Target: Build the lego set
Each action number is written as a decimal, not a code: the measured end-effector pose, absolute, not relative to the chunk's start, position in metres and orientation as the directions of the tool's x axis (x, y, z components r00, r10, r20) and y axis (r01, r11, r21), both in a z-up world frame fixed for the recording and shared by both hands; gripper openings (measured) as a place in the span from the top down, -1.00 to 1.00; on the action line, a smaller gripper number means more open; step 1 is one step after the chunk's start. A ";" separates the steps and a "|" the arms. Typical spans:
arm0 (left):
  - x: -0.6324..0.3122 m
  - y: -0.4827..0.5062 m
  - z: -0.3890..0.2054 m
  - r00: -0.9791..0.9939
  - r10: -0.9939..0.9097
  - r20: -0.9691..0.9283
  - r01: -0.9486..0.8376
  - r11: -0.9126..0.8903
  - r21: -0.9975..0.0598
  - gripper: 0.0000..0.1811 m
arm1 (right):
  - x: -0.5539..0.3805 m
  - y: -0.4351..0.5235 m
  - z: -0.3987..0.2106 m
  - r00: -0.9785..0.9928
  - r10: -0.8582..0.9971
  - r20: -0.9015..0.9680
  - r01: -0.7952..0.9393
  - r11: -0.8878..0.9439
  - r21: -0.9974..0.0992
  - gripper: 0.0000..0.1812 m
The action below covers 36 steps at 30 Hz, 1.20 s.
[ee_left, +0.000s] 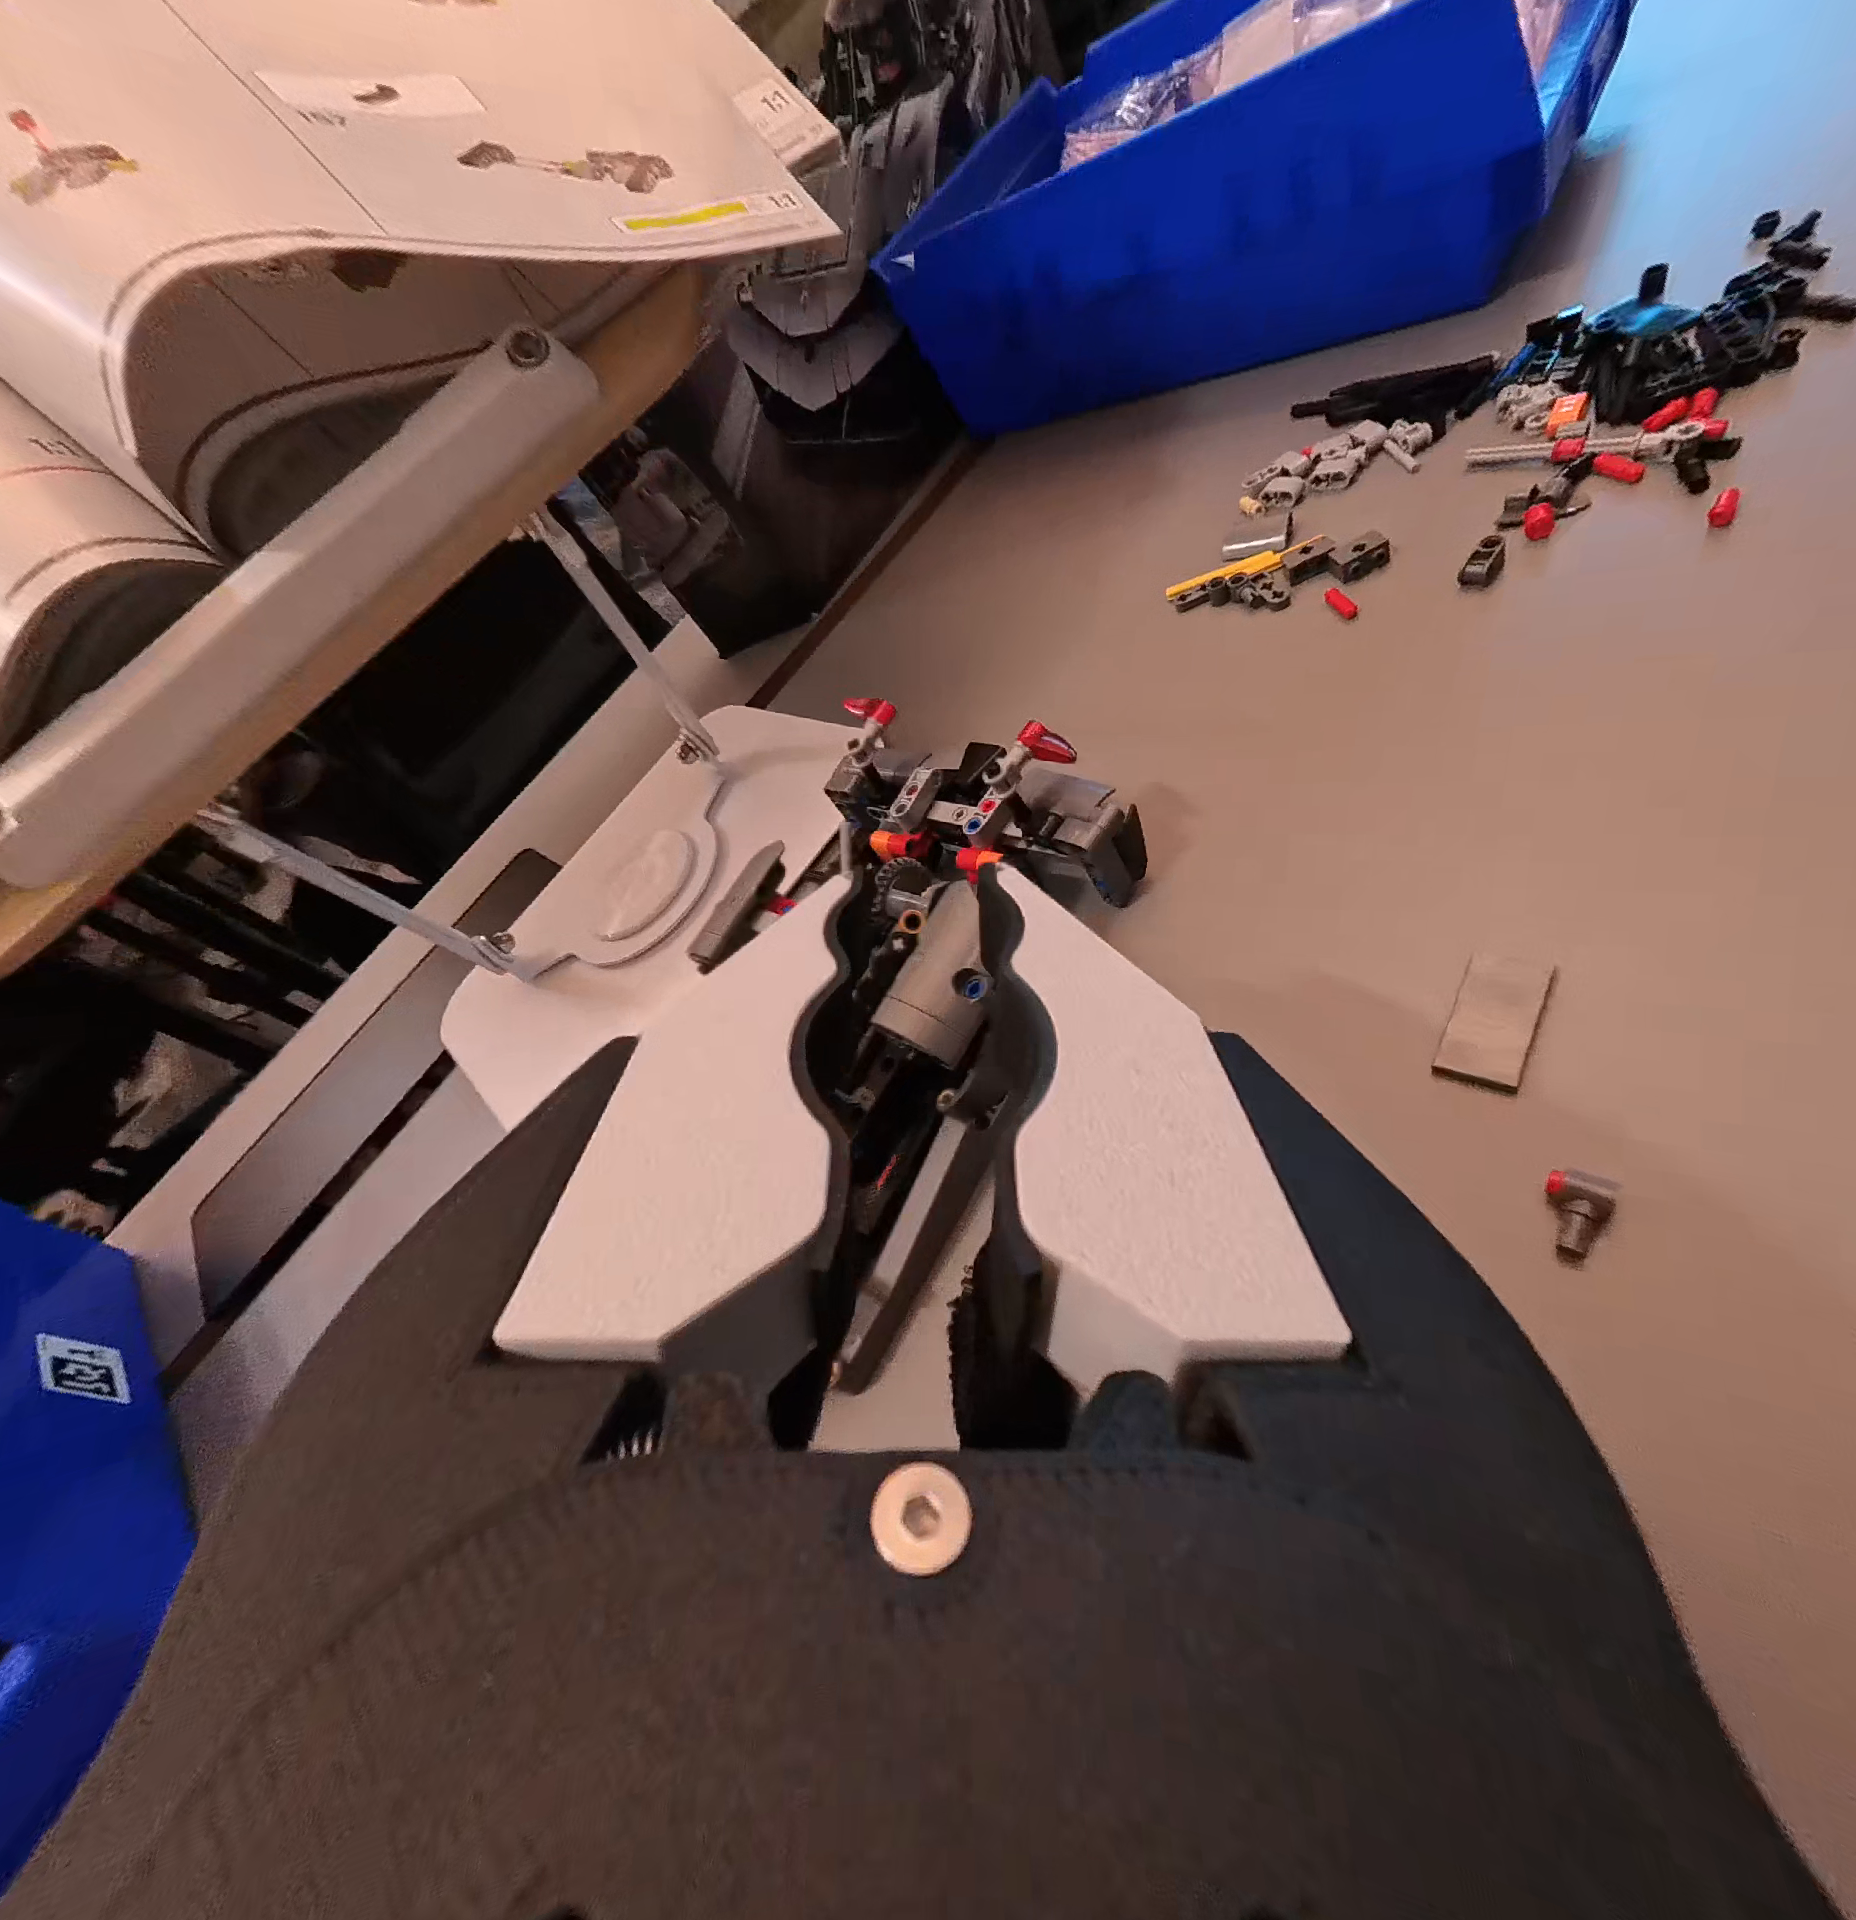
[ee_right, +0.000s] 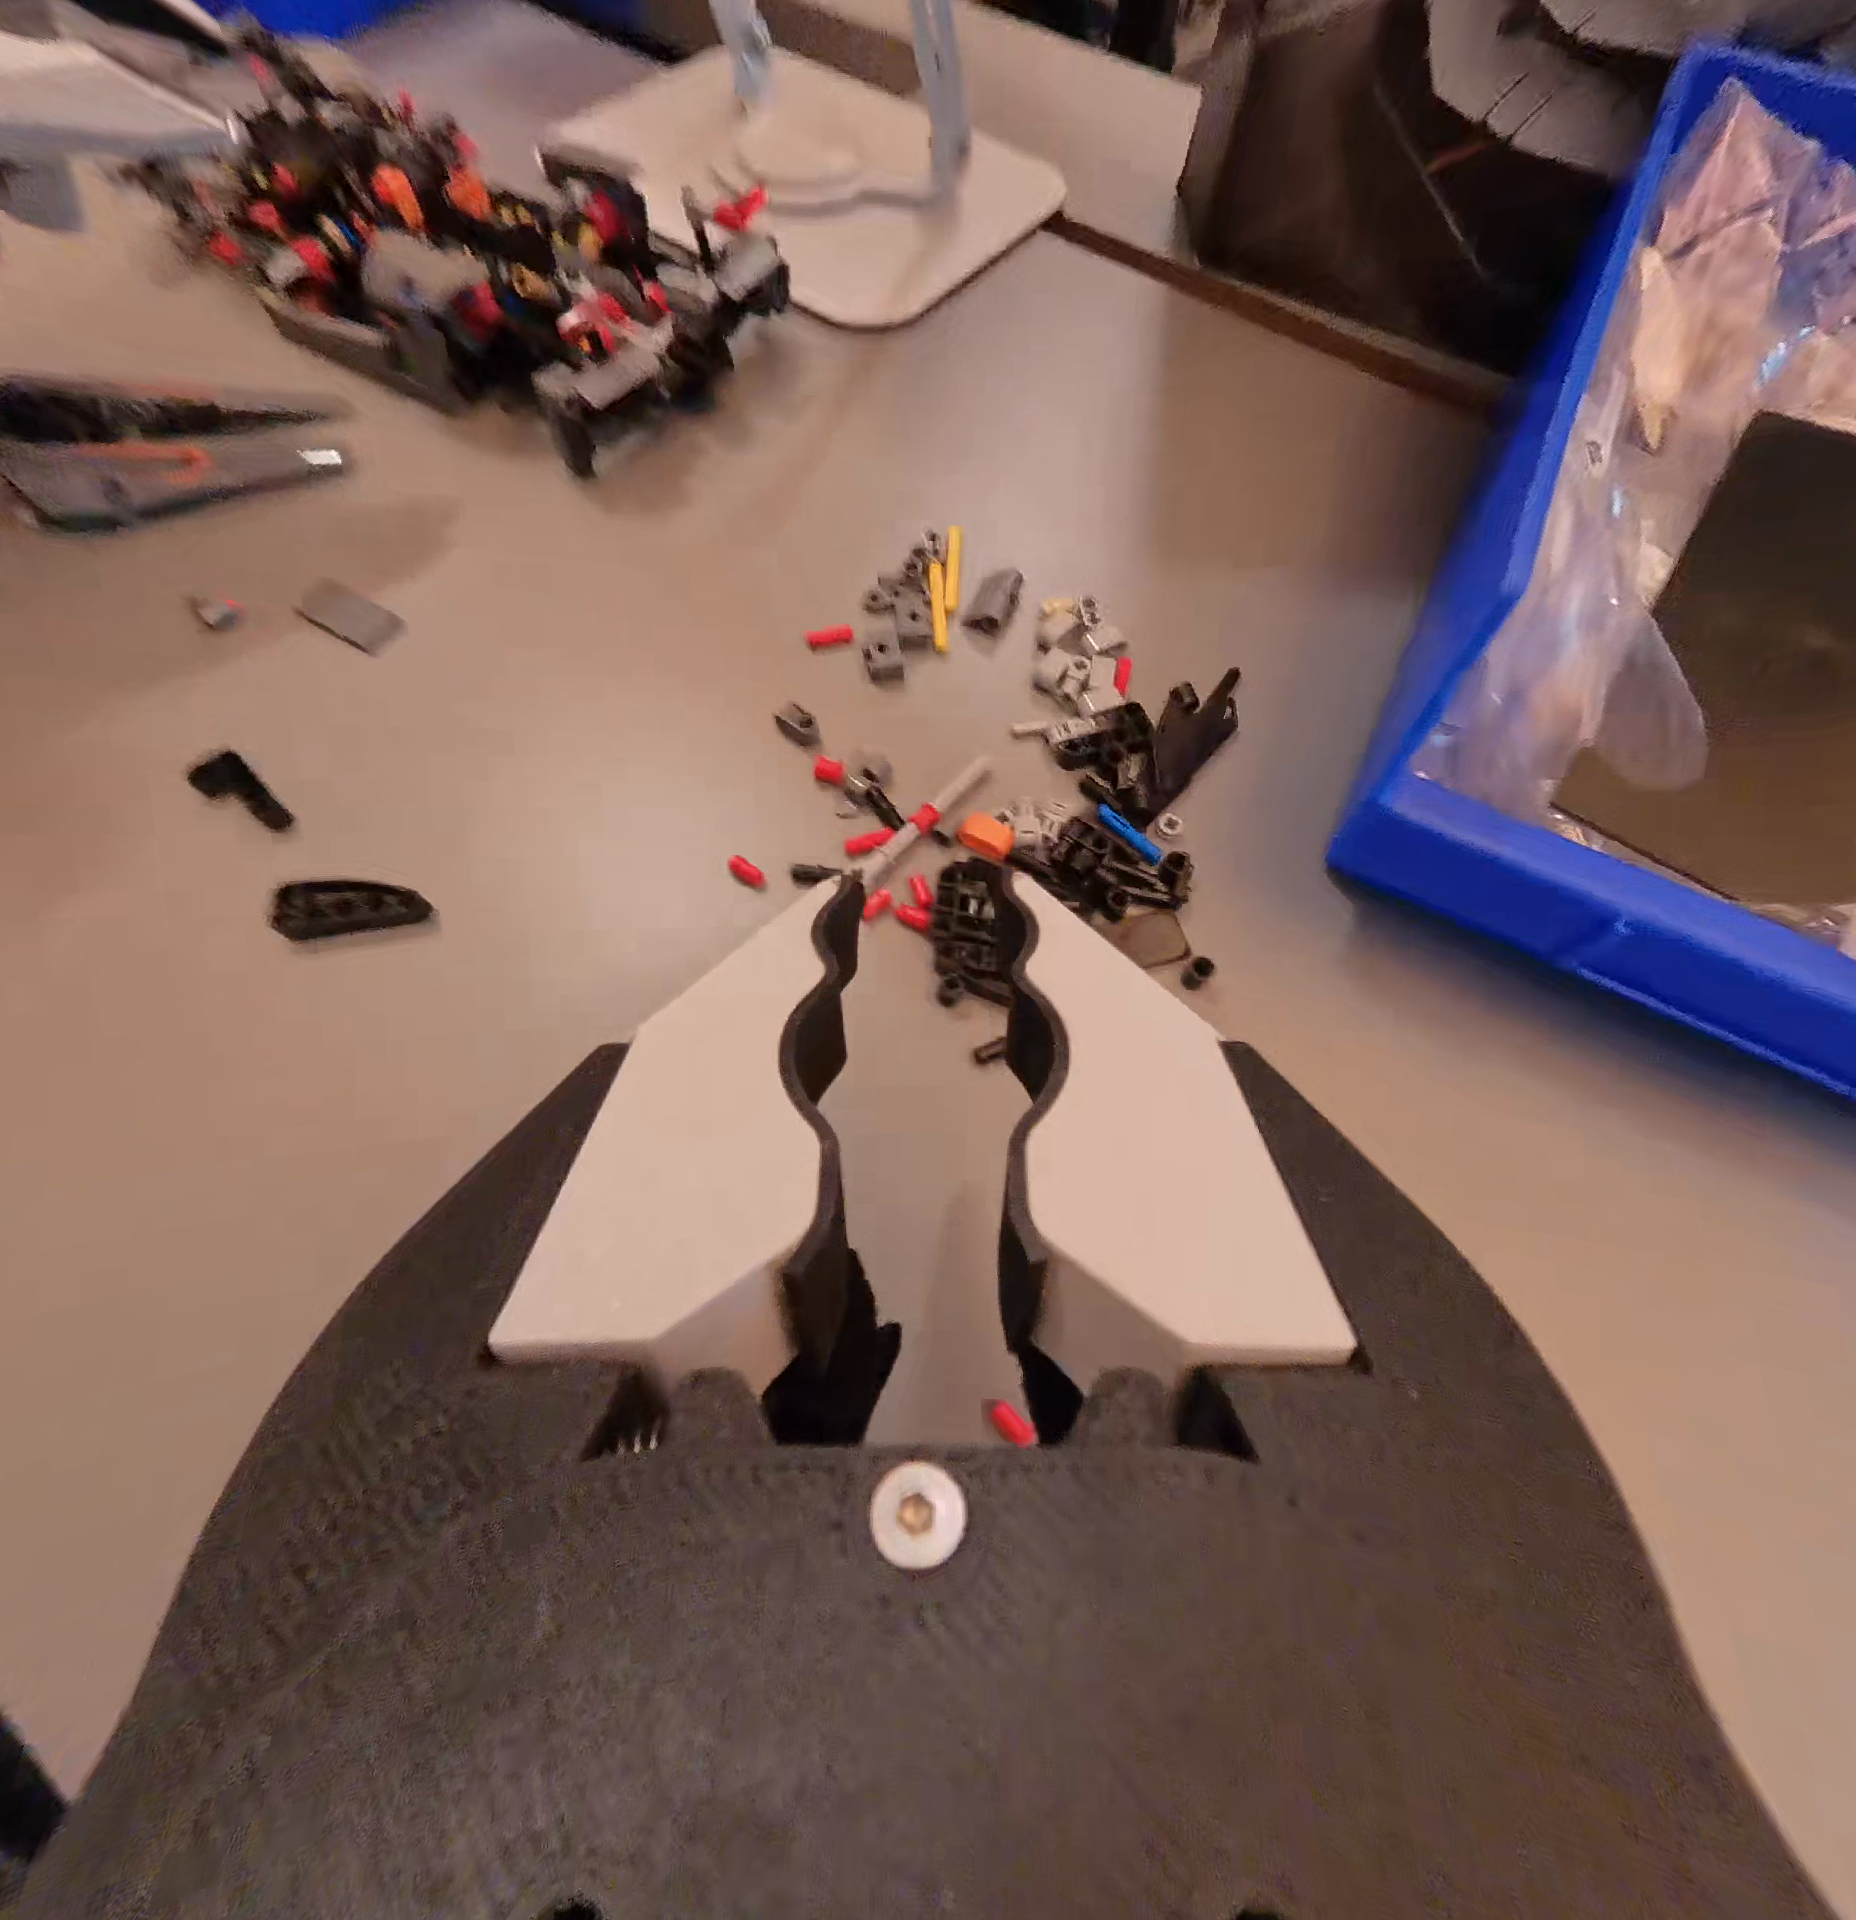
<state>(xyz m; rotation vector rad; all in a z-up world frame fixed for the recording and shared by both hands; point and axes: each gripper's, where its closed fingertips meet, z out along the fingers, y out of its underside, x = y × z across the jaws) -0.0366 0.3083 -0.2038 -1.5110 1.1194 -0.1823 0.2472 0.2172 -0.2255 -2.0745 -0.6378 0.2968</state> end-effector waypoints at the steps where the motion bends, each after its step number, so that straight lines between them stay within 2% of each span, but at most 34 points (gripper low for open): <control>1: -0.034 0.308 -0.208 0.521 -0.717 -0.462 -0.529 0.154 -0.835 0.81 | 0.249 0.221 -0.231 0.832 0.553 0.043 0.350 -0.462 -0.815 0.74; 5: -0.031 0.303 -0.212 0.478 -0.725 -0.495 -0.552 0.190 -0.812 0.82 | 0.263 0.240 -0.251 0.822 0.560 0.104 0.437 -0.502 -0.746 0.80; 7: -0.033 0.305 -0.214 0.487 -0.729 -0.481 -0.543 0.179 -0.821 0.82 | 0.266 0.252 -0.252 0.820 0.563 0.100 0.436 -0.503 -0.747 0.80; 12: -0.034 0.310 -0.218 0.501 -0.734 -0.458 -0.531 0.158 -0.833 0.83 | 0.251 0.278 -0.259 0.779 0.609 0.148 0.506 -0.472 -0.722 0.75; 14: -0.032 0.310 -0.218 0.501 -0.739 -0.451 -0.524 0.156 -0.837 0.84 | 0.246 0.289 -0.268 0.762 0.619 0.189 0.557 -0.478 -0.679 0.63; 18: -0.034 0.312 -0.219 0.500 -0.735 -0.459 -0.531 0.158 -0.832 0.85 | 0.237 0.309 -0.275 0.738 0.630 0.243 0.613 -0.475 -0.631 0.55; 22: -0.036 0.313 -0.216 0.513 -0.738 -0.439 -0.512 0.148 -0.846 0.85 | 0.239 0.311 -0.289 0.719 0.648 0.253 0.659 -0.519 -0.544 0.60; 27: -0.033 0.312 -0.220 0.497 -0.751 -0.435 -0.519 0.145 -0.843 0.85 | 0.227 0.300 -0.295 0.742 0.667 0.076 0.575 -0.574 -0.583 0.53; 29: -0.032 0.311 -0.221 0.492 -0.755 -0.434 -0.519 0.146 -0.842 0.85 | 0.218 0.291 -0.289 0.718 0.696 0.013 0.559 -0.565 -0.607 0.56; 32: -0.031 0.310 -0.222 0.488 -0.755 -0.438 -0.523 0.149 -0.839 0.85 | 0.234 0.294 -0.279 0.764 0.643 0.056 0.521 -0.563 -0.641 0.57; 36: -0.031 0.311 -0.221 0.491 -0.755 -0.435 -0.519 0.148 -0.842 0.85 | 0.253 0.285 -0.282 0.786 0.615 0.071 0.518 -0.590 -0.619 0.61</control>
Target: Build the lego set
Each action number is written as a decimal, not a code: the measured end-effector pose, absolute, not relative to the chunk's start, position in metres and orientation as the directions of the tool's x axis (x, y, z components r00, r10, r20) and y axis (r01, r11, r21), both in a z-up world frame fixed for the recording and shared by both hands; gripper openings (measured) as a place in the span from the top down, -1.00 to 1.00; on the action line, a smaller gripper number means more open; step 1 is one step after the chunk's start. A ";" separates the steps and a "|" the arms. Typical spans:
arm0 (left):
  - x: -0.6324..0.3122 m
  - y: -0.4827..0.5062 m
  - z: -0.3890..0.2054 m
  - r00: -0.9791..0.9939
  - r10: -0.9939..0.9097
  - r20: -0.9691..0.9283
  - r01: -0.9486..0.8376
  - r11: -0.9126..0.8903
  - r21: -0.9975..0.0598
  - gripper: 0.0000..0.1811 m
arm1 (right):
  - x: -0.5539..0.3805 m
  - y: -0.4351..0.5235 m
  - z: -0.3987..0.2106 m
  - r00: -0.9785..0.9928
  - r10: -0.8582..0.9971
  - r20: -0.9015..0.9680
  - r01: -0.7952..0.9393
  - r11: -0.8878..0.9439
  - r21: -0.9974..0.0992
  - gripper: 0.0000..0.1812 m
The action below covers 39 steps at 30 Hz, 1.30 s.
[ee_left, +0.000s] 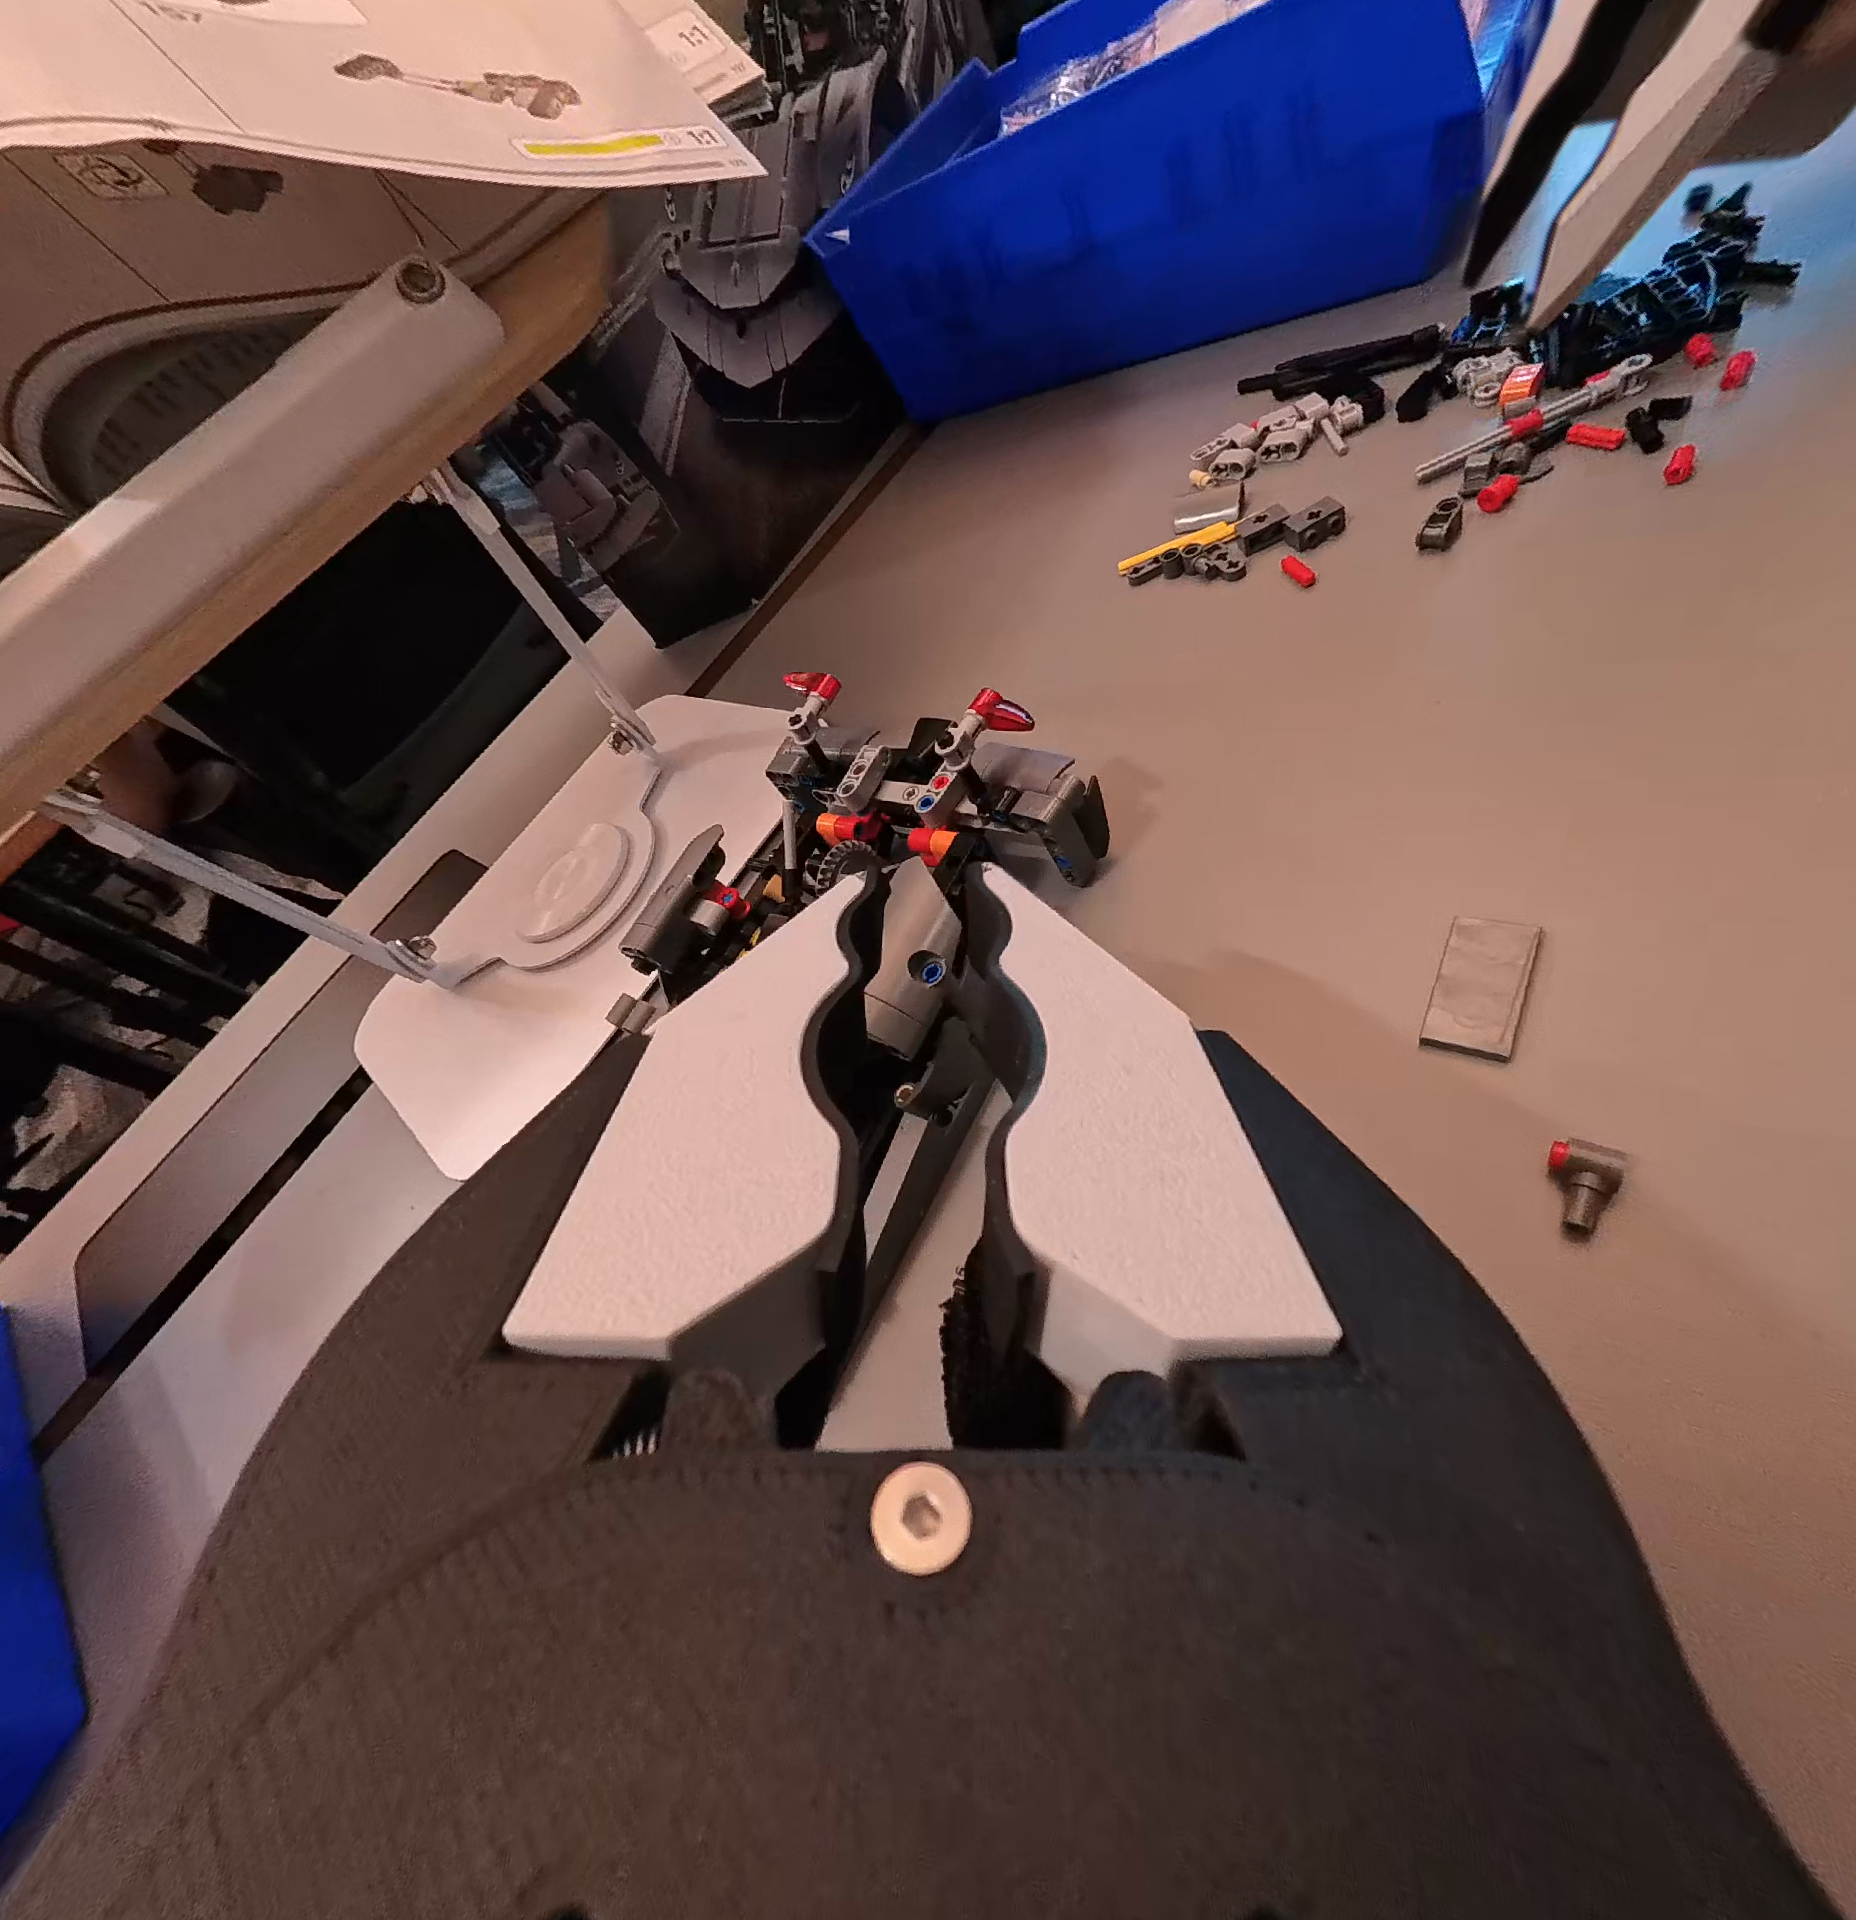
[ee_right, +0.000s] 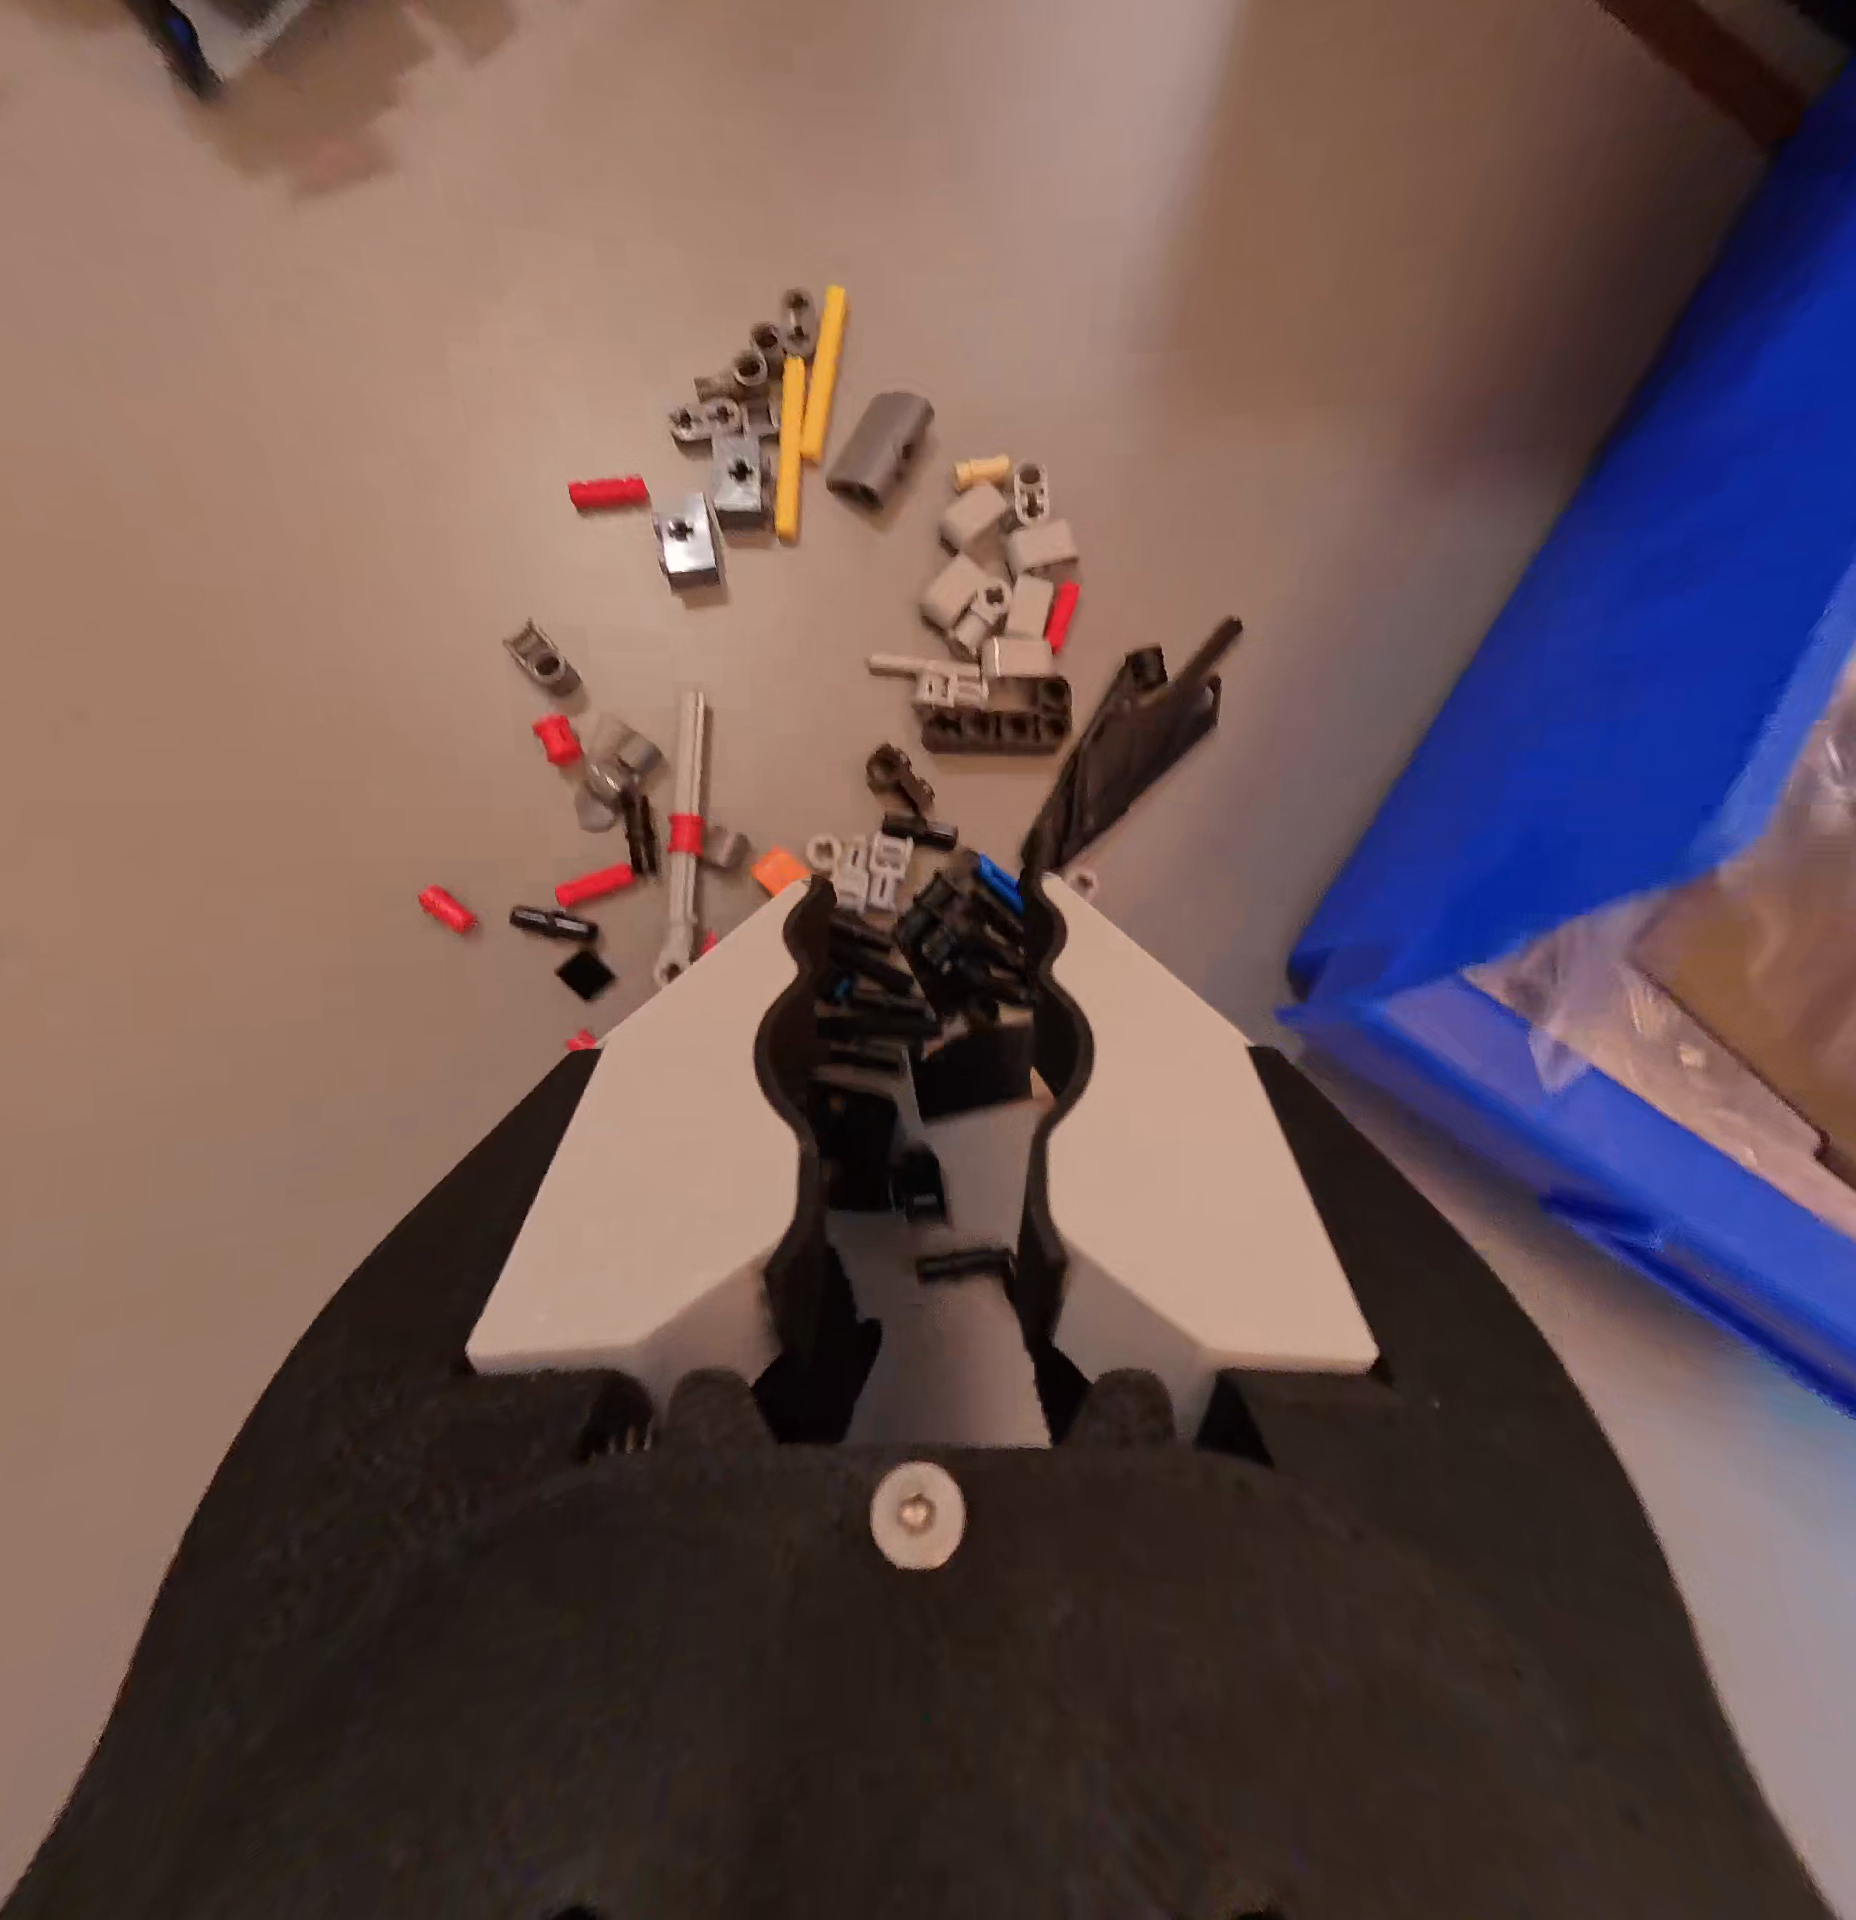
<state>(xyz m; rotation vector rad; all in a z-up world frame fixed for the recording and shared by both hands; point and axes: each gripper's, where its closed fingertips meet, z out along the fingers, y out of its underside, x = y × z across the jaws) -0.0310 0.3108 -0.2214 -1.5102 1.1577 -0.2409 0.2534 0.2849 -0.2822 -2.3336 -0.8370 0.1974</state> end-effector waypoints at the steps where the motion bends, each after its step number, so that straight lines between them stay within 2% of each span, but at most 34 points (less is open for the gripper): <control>1: -0.032 0.311 -0.222 0.491 -0.755 -0.435 -0.521 0.146 -0.841 0.85 | 0.257 0.280 -0.280 0.787 0.613 0.069 0.514 -0.588 -0.625 0.63; 4: -0.033 0.312 -0.222 0.498 -0.754 -0.428 -0.516 0.139 -0.845 0.86 | 0.269 0.262 -0.280 0.786 0.618 -0.006 0.480 -0.617 -0.624 0.66; 7: -0.032 0.313 -0.222 0.499 -0.756 -0.424 -0.513 0.138 -0.847 0.86 | 0.283 0.249 -0.286 0.790 0.612 -0.031 0.472 -0.639 -0.607 0.52; 13: -0.031 0.315 -0.225 0.502 -0.755 -0.423 -0.515 0.132 -0.847 0.87 | 0.279 0.239 -0.279 0.764 0.643 -0.047 0.461 -0.596 -0.657 0.61; 17: -0.032 0.316 -0.227 0.508 -0.753 -0.418 -0.515 0.124 -0.848 0.88 | 0.276 0.243 -0.283 0.759 0.651 -0.005 0.497 -0.585 -0.641 0.58; 25: -0.033 0.318 -0.228 0.510 -0.752 -0.418 -0.518 0.119 -0.847 0.88 | 0.252 0.232 -0.286 0.703 0.708 -0.063 0.517 -0.571 -0.638 0.58; 28: -0.033 0.318 -0.228 0.511 -0.752 -0.417 -0.517 0.119 -0.848 0.88 | 0.265 0.230 -0.272 0.725 0.686 -0.056 0.481 -0.563 -0.672 0.60; 34: -0.031 0.317 -0.228 0.507 -0.753 -0.420 -0.516 0.124 -0.847 0.88 | 0.298 0.220 -0.270 0.768 0.637 -0.059 0.440 -0.593 -0.675 0.64; 39: -0.031 0.318 -0.229 0.510 -0.751 -0.419 -0.519 0.120 -0.846 0.89 | 0.268 0.225 -0.267 0.762 0.647 -0.028 0.456 -0.566 -0.687 0.69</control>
